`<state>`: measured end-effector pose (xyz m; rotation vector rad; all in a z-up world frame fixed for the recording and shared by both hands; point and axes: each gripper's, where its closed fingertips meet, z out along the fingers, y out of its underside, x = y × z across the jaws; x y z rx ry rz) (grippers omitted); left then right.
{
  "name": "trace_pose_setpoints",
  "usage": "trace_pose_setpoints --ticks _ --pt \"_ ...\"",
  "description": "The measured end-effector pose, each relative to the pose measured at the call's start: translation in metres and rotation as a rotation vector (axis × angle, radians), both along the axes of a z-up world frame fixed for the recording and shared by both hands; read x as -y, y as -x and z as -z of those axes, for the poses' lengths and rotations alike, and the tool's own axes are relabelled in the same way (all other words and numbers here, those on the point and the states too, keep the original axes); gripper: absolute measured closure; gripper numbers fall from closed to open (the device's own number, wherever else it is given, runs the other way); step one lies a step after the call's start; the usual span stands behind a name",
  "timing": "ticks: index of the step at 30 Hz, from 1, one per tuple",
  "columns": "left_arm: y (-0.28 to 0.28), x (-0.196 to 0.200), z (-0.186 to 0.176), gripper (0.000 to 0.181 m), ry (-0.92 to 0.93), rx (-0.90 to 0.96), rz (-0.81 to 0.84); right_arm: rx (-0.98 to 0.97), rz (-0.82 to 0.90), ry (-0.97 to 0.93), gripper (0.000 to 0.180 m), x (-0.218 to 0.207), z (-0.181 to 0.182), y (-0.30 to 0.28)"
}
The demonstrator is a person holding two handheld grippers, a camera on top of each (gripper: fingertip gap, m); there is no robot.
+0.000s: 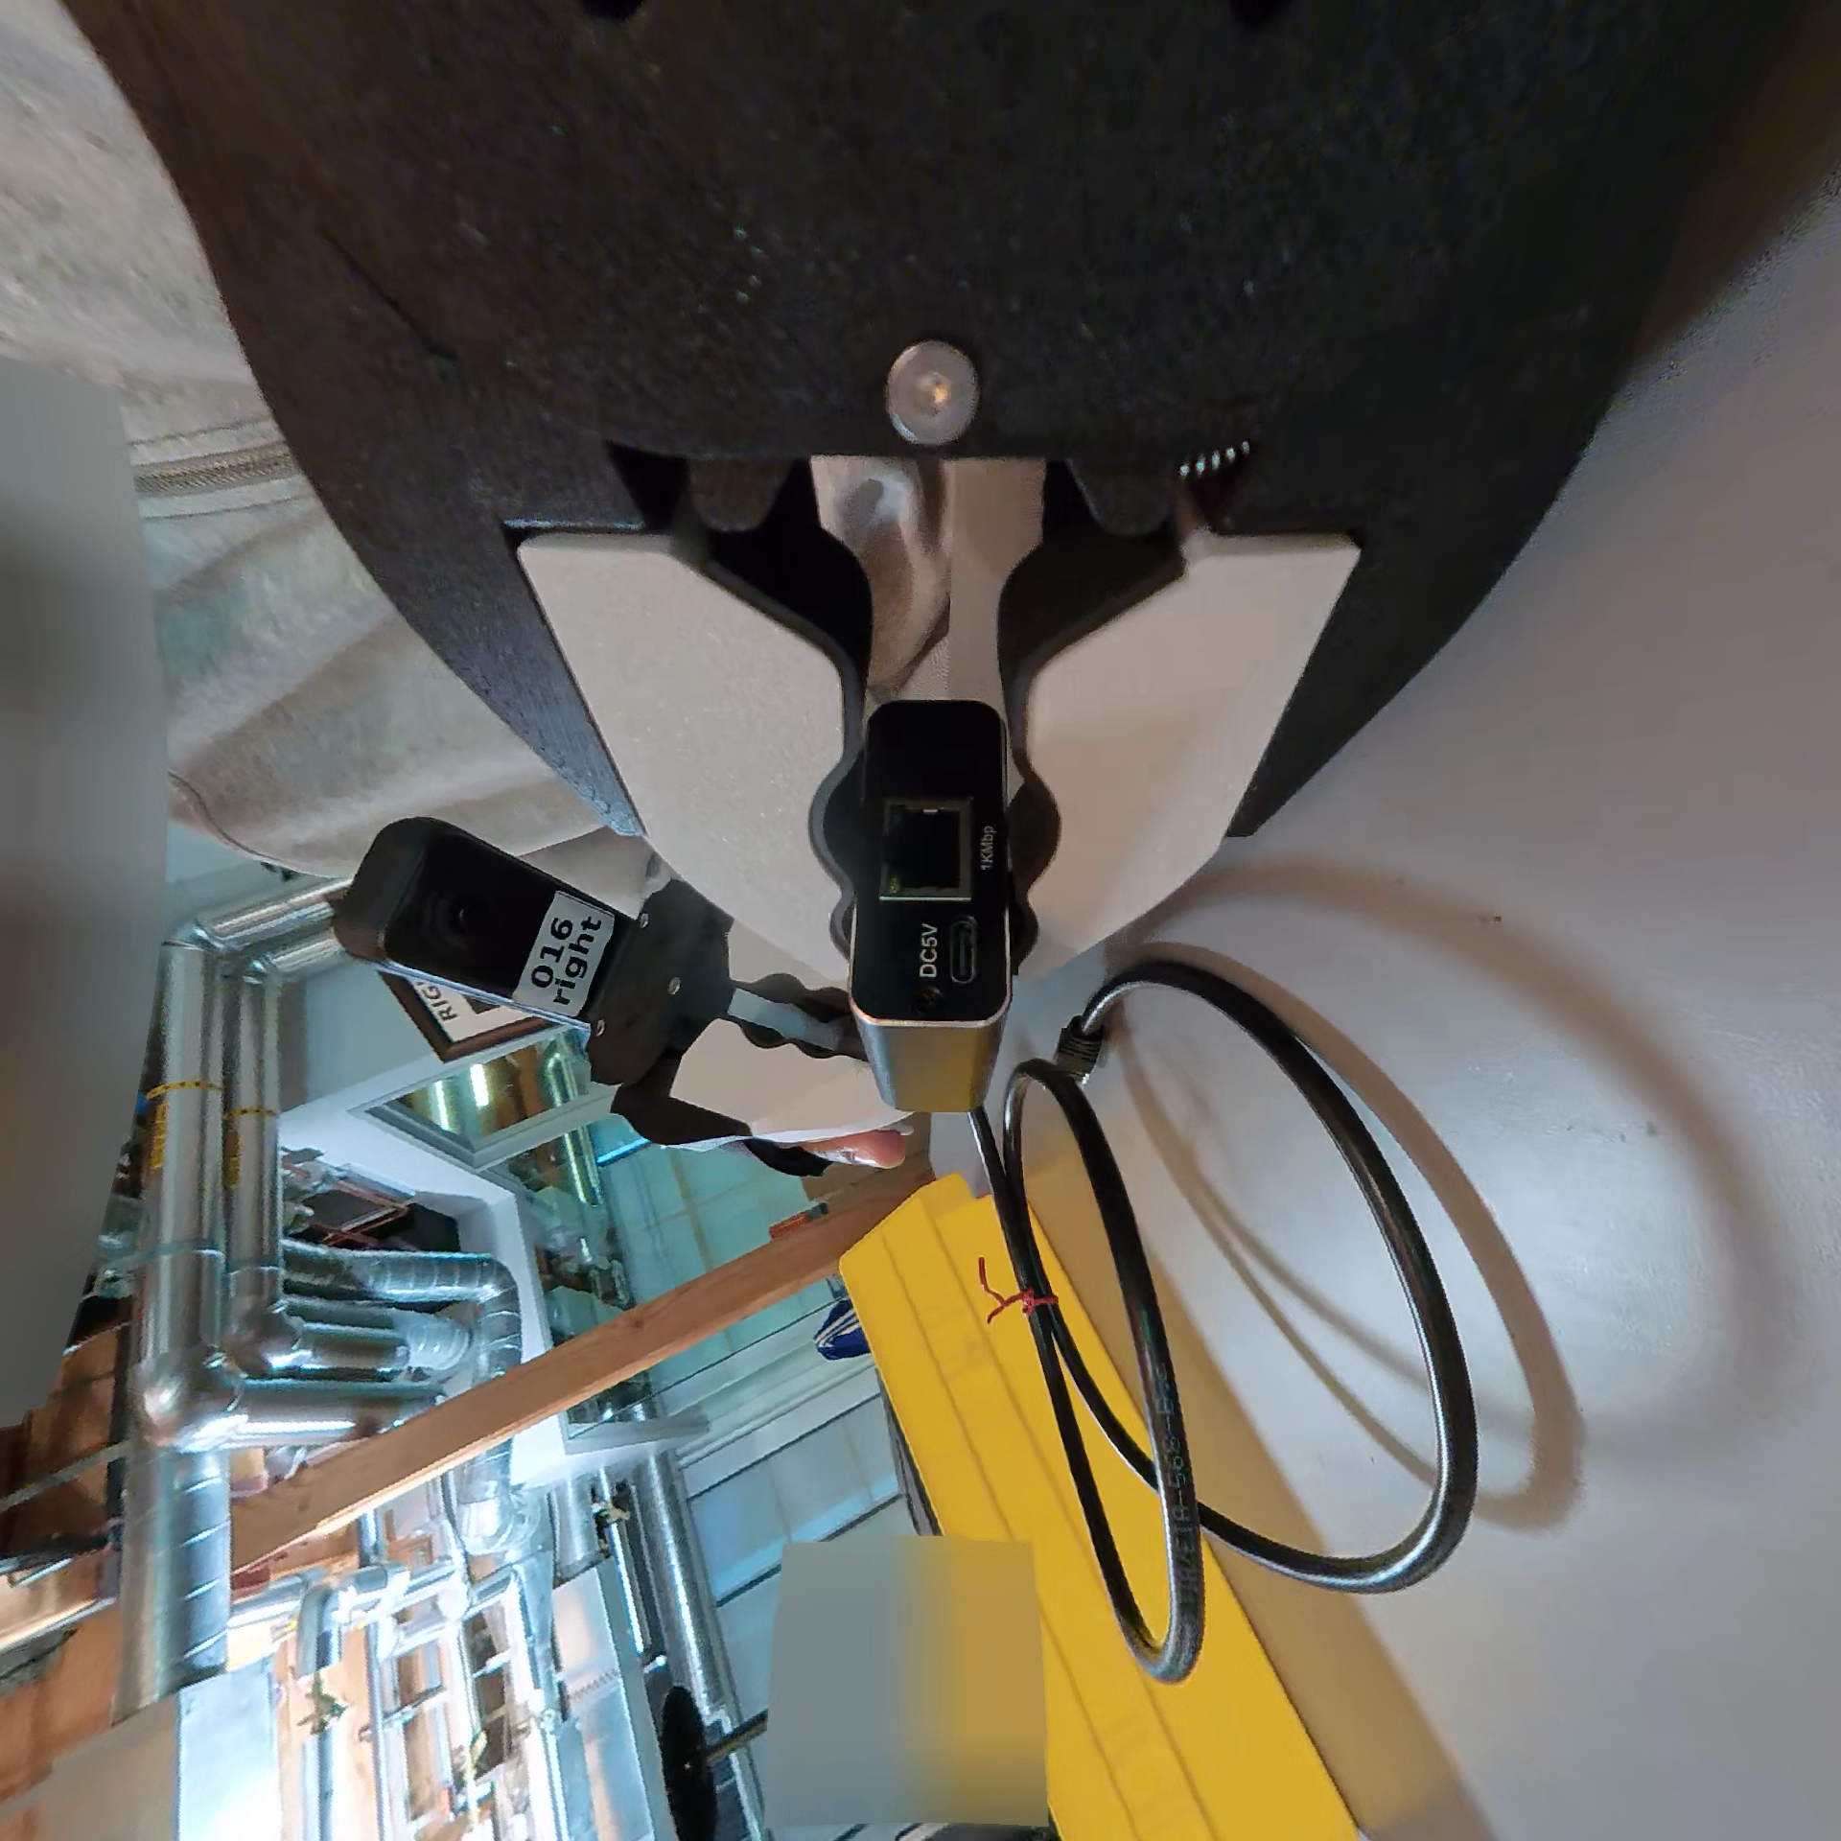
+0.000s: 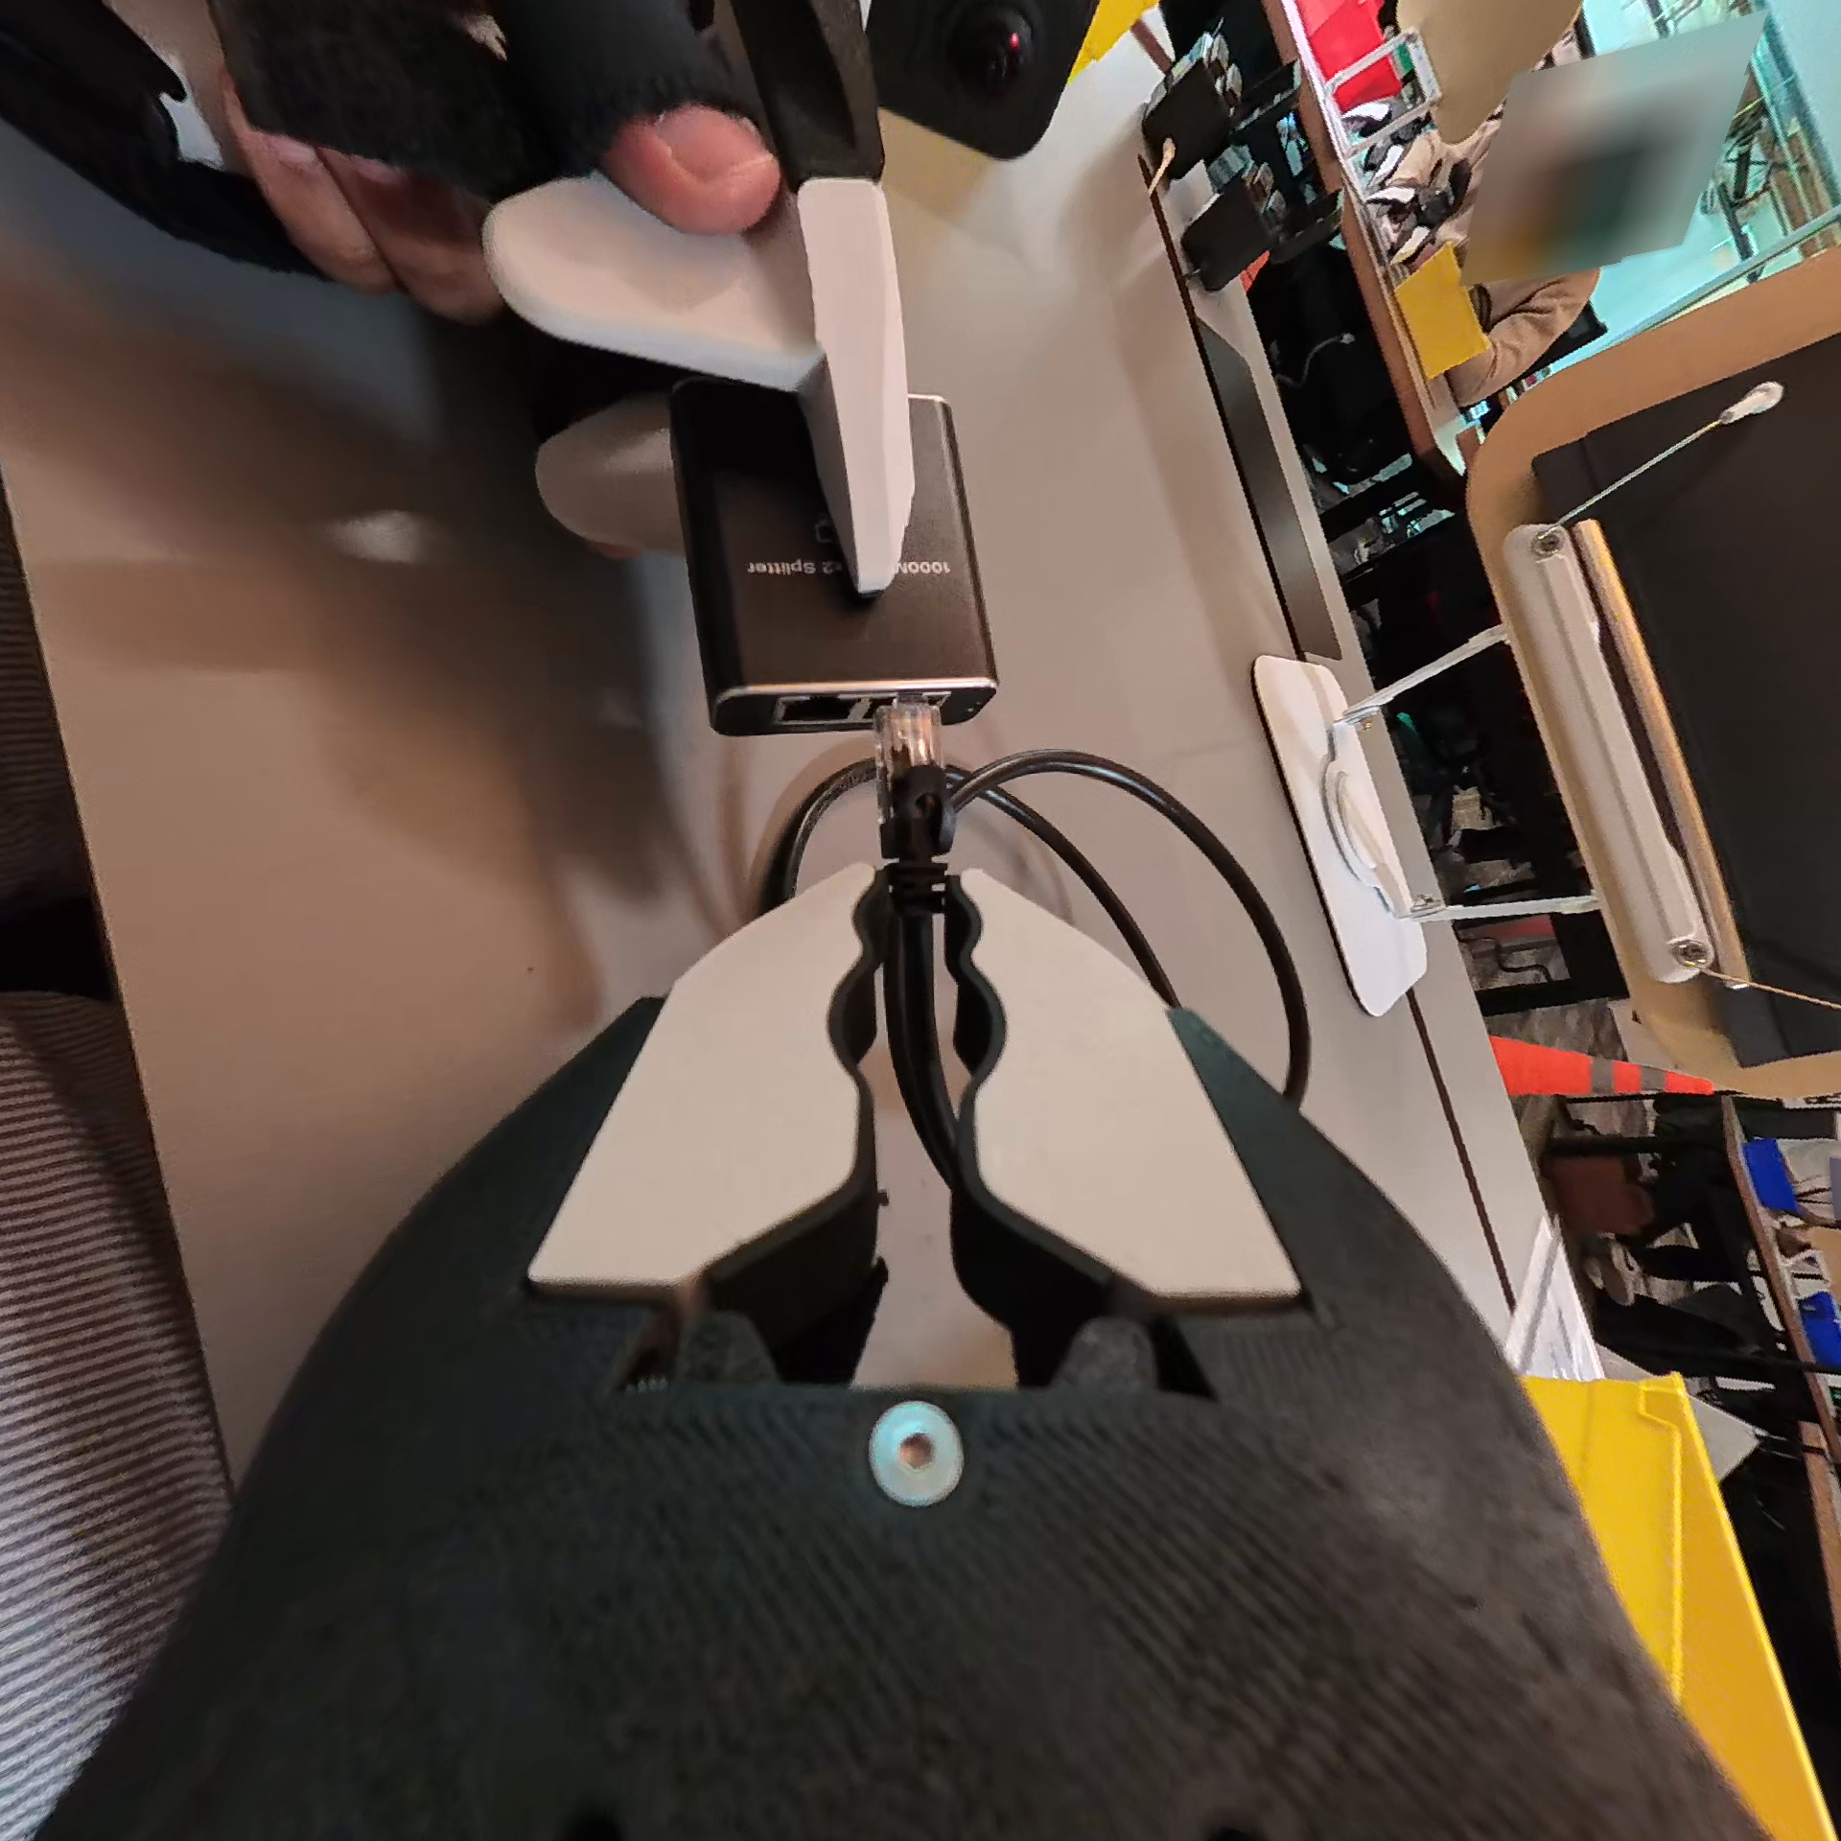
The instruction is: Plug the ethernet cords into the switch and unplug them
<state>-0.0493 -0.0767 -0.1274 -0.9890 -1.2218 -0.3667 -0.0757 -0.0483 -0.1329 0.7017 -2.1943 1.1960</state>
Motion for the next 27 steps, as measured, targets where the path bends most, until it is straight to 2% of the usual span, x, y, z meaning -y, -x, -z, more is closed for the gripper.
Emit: trace_pose_setpoints --ticks 1,17,27 --pt "0.0 0.0 0.0 0.157 0.011 -0.003 -0.005 -0.002 0.001 -0.003 0.169 0.0 0.0 0.0" --pt "-0.002 -0.007 0.003 0.157 0.073 -0.012 0.022 -0.031 -0.027 -0.014 0.169 -0.002 0.003 -0.005" --pt "-0.008 -0.012 0.001 0.157 0.048 -0.017 0.081 0.198 -0.119 0.023 0.17 -0.006 0.0 -0.012"
